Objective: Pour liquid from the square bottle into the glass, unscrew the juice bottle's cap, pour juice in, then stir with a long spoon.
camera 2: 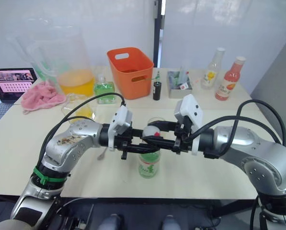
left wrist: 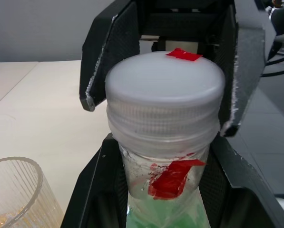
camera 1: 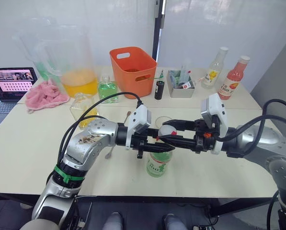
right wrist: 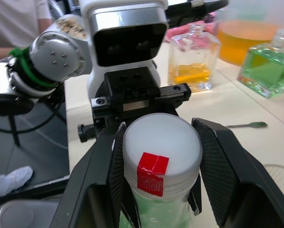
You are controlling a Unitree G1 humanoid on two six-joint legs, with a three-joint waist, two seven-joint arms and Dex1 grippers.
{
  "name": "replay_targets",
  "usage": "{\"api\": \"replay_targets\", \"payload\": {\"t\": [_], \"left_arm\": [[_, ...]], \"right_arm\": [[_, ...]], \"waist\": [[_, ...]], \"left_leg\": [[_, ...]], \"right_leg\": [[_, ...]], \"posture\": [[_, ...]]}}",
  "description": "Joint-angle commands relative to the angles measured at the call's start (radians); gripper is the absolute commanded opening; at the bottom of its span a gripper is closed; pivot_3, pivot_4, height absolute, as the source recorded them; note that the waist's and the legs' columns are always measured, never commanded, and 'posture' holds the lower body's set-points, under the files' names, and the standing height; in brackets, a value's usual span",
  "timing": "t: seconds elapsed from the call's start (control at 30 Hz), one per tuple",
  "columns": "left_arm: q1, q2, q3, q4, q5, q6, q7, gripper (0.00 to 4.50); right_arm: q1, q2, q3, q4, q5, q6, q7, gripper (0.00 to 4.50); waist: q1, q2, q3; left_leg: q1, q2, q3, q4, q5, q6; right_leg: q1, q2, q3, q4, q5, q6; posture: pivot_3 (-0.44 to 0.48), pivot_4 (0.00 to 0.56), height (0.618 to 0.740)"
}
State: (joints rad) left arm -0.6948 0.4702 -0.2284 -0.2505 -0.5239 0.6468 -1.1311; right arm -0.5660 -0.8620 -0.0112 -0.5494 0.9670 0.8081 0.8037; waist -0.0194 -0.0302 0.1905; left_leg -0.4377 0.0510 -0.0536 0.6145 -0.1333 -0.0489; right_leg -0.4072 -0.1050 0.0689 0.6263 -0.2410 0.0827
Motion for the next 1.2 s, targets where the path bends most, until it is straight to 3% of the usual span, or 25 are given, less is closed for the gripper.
{"api": "replay_targets", "payload": {"t": [0.03, 0.27, 0.53, 0.6, 0.67, 0.83, 0.97, 1.2], "left_arm": [[-0.004, 0.026, 0.014, -0.022, -0.024, 0.010, -0.018, 1.43], [0.013, 0.058, 0.001, -0.073, -0.024, 0.035, -0.005, 1.43], [0.019, 0.048, -0.010, -0.108, -0.022, 0.041, 0.023, 1.43], [0.022, 0.053, -0.009, -0.113, -0.025, 0.046, 0.022, 1.43], [0.026, 0.056, -0.007, -0.118, -0.028, 0.052, 0.025, 1.43], [0.045, 0.054, 0.006, -0.135, -0.039, 0.065, 0.052, 1.43], [0.061, 0.049, 0.015, -0.152, -0.051, 0.078, 0.088, 1.43], [0.068, 0.031, 0.020, -0.135, -0.054, 0.080, 0.126, 1.43]], "right_arm": [[-0.091, 0.001, 0.113, 0.081, -0.107, -0.122, 0.274, 1.70], [-0.296, 0.071, 0.268, 0.305, -0.256, -0.236, 0.619, 1.70], [-0.402, 0.162, 0.291, 0.451, -0.322, -0.316, 0.809, 1.70], [-0.424, 0.175, 0.298, 0.485, -0.313, -0.318, 0.811, 1.70], [-0.437, 0.180, 0.295, 0.510, -0.307, -0.309, 0.811, 2.74], [-0.430, 0.169, 0.236, 0.512, -0.311, -0.314, 0.798, 4.33], [-0.376, 0.113, 0.146, 0.435, -0.271, -0.243, 0.727, 4.45], [-0.140, 0.045, -0.061, 0.157, -0.171, -0.038, 0.399, 4.45]], "waist": [[-0.005, 0.000, 0.000], [-0.020, 0.000, 0.000], [-0.020, 0.000, 0.000], [-0.020, 0.000, 0.000], [-0.021, 0.000, 0.000], [-0.019, 0.000, 0.000], [-0.010, 0.000, 0.000], [0.000, 0.000, 0.000]], "left_leg": [[0.000, 0.000, 0.000, 0.000, 0.000, 0.000], [0.000, 0.000, 0.000, -0.001, 0.000, 0.000], [0.000, 0.000, 0.000, -0.004, 0.000, 0.000], [0.000, 0.000, 0.000, -0.004, 0.000, 0.000], [0.000, 0.000, 0.000, -0.004, 0.000, 0.000], [0.000, 0.000, -0.001, -0.004, 0.000, 0.000], [-0.001, 0.000, -0.001, -0.004, 0.000, 0.000], [-0.001, 0.000, 0.000, -0.003, 0.000, 0.000]], "right_leg": [[0.000, 0.000, 0.000, 0.000, 0.000, 0.000], [-0.001, 0.000, 0.000, 0.001, 0.003, 0.006], [-0.002, 0.001, 0.000, 0.001, 0.003, 0.007], [-0.002, 0.001, 0.000, 0.001, 0.003, 0.006], [-0.002, 0.001, 0.000, 0.002, 0.003, 0.006], [-0.003, 0.001, 0.000, 0.003, 0.002, 0.006], [-0.003, 0.001, 0.000, 0.002, 0.002, 0.006], [-0.003, 0.001, 0.000, 0.003, 0.002, 0.006]], "posture": [[0.000, 0.150, 0.740], [0.000, 0.150, 0.740], [0.000, 0.150, 0.740], [0.000, 0.150, 0.740], [0.000, 0.150, 0.740], [0.000, 0.150, 0.740], [0.000, 0.150, 0.740], [0.000, 0.150, 0.740]]}}
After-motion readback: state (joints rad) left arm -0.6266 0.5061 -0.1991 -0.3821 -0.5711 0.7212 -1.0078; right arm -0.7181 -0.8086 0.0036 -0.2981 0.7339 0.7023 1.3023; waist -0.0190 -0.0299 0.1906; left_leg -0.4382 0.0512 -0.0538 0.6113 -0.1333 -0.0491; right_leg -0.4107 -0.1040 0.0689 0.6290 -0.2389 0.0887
